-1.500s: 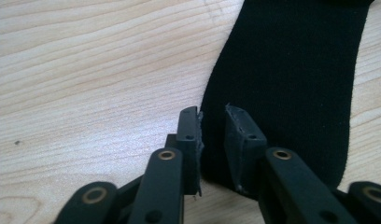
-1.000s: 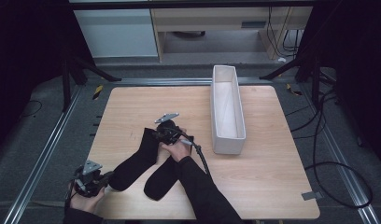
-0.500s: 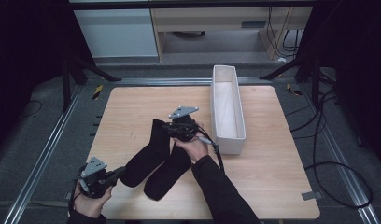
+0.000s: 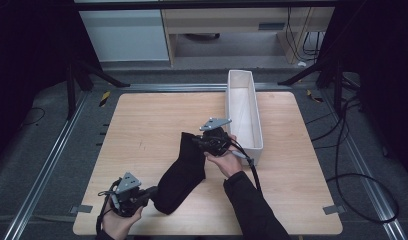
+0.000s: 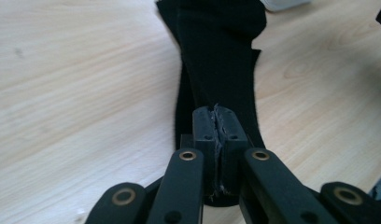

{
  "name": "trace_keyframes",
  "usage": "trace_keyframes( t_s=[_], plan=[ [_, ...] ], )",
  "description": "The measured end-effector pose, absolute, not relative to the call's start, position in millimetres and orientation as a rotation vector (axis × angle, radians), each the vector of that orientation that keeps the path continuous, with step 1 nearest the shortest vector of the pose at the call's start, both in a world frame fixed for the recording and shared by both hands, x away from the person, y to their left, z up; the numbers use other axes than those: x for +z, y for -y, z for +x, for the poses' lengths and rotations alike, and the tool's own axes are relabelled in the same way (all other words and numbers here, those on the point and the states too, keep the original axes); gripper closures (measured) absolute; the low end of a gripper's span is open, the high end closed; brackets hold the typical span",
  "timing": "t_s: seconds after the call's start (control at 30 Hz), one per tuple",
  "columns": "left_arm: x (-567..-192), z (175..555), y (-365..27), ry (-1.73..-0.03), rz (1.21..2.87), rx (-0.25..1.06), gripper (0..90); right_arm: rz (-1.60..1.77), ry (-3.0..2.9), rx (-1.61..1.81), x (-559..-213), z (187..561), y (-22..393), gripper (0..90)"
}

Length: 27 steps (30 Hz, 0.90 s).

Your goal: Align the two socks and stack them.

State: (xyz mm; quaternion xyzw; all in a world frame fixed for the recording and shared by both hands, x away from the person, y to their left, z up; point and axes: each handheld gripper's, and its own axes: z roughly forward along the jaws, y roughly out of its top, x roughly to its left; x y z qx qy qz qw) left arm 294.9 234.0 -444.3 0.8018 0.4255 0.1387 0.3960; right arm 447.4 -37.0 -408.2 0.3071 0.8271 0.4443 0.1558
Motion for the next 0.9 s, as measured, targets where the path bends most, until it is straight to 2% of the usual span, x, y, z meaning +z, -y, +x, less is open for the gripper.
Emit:
trace_keyframes(
  t_s=[0.23,0.57,0.9],
  plan=[
    [-450.8,294.9,-220.2,-1.057,2.062,0.308,87.4,0.880,-2.409,1.225,-417.2,444.1,43.0,80.9],
    [-455.8,296.7,-226.8,-1.093,2.063,0.297,87.4,0.902,-2.418,1.177,-430.6,448.2,42.4,80.6],
    [-466.8,304.7,-228.8,-1.124,2.091,0.304,87.4,0.910,-2.384,1.112,-457.9,457.6,29.7,79.5]
  ],
)
